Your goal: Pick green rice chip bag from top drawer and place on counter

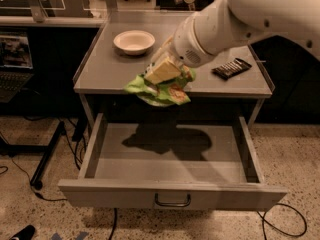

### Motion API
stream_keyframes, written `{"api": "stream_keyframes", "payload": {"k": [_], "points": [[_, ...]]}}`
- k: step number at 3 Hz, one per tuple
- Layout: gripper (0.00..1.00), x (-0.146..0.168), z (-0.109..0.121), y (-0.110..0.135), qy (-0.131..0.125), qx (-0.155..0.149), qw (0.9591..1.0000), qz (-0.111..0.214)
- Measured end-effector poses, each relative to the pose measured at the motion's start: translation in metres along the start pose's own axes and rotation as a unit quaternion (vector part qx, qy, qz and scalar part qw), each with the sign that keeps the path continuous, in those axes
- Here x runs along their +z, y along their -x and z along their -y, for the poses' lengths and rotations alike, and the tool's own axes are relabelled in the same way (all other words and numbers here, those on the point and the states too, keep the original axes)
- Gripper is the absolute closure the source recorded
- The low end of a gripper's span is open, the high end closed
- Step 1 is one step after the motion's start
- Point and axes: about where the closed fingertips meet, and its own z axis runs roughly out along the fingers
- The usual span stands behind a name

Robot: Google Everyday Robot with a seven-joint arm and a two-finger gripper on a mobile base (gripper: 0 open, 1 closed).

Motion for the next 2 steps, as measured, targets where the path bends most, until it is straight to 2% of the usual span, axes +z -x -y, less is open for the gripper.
{"api": "stream_keyframes", "payload": {"k": [1, 2], "points": [[1.0, 0.028, 0.035, -0.001, -0.004, 0.022, 0.9997, -0.013], [1.0, 0.051, 0.08, 0.006, -0.024, 0.045, 0.9981, -0.034]]}}
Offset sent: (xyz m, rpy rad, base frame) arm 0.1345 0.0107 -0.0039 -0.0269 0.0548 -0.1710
